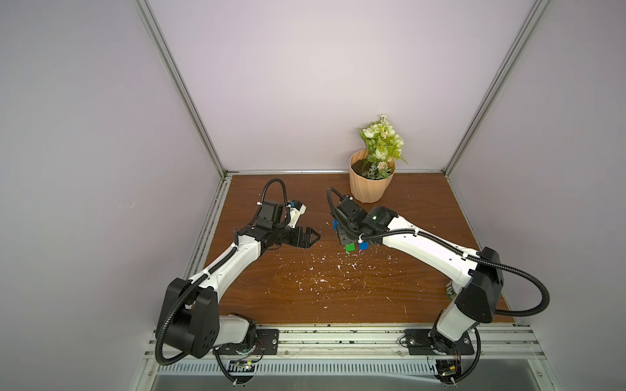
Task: Assemble a giraffe with lego
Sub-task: Adjust the lego brick at the center of the board.
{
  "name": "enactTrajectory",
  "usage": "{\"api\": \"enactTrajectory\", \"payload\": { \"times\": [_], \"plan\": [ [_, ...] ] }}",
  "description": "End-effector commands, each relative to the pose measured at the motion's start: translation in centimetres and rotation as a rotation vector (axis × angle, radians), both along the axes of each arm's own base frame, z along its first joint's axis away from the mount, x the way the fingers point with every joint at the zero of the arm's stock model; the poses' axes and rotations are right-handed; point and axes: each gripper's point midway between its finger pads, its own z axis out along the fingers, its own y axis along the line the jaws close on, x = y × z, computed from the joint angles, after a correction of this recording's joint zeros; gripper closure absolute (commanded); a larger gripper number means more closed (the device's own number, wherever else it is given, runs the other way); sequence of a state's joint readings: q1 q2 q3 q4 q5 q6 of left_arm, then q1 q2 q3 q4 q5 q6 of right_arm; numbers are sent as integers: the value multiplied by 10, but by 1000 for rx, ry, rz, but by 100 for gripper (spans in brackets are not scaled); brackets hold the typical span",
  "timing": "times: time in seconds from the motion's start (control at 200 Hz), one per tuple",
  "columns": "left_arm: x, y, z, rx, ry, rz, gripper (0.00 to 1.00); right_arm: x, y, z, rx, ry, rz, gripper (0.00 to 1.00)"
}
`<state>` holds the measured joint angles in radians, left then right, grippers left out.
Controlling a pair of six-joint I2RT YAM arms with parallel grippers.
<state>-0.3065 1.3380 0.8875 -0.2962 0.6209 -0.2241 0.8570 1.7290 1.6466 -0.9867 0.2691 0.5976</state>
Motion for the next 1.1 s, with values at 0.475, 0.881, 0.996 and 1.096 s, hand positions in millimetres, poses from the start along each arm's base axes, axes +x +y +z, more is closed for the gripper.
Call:
{"api": "enactTrajectory", "payload": {
  "times": [0.475,0.881,0.996,1.096],
  "plan": [
    [-7,-3,12,-11,-3,-25,1,-22,-14,-32,93,551,-15,83],
    [-9,-3,11,-13,-1,-22,0,-20,-4,-79,149,765,-17,85],
    [-9,-3,10,-10,2,-22,1,-22,-7,-88,163,810,-27,85],
    [-9,-3,10,-12,3,-25,1,-24,-11,-96,170,850,-41,85]
  ]
}}
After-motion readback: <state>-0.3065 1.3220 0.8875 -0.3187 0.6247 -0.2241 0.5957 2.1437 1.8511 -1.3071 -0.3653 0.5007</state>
